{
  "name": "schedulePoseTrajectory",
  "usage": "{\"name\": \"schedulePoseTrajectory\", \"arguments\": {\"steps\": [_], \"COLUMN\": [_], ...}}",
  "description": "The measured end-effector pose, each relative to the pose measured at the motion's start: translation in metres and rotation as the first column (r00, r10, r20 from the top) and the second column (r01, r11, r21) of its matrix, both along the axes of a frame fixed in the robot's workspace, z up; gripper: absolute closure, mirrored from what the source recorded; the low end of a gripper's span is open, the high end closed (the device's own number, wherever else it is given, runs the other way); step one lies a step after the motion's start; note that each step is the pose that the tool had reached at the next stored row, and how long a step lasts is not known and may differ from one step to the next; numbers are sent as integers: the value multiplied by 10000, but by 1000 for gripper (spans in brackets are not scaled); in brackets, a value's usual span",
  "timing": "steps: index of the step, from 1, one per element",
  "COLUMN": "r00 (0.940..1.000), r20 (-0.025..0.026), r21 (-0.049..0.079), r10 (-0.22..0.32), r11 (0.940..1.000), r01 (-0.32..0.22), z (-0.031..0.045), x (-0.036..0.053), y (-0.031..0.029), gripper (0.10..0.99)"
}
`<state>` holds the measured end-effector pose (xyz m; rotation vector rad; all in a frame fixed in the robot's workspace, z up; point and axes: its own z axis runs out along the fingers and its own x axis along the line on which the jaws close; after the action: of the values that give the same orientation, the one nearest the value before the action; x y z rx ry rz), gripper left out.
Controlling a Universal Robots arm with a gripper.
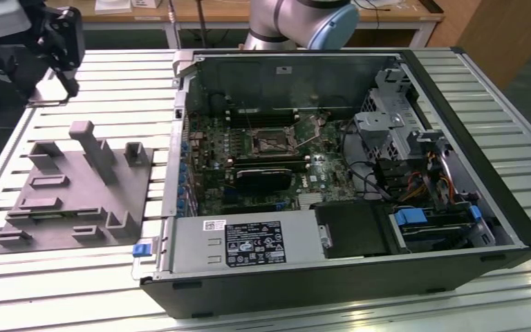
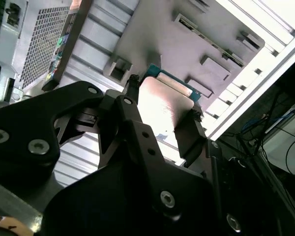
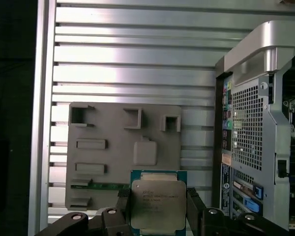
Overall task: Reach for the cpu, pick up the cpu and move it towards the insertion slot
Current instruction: 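Pick up the cpu and move it towards the insertion slot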
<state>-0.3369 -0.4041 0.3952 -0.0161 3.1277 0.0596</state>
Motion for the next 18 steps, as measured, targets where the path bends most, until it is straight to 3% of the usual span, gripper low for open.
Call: {"name": "schedulePoseTrajectory", "arguments": {"steps": [18], "r00": [10000], "r20": [-1], "r21": [0], "r10": [1], "r11": [10000], "r01": [-1], "z": [0], "x": [586], "y": [0], "gripper": [545]}}
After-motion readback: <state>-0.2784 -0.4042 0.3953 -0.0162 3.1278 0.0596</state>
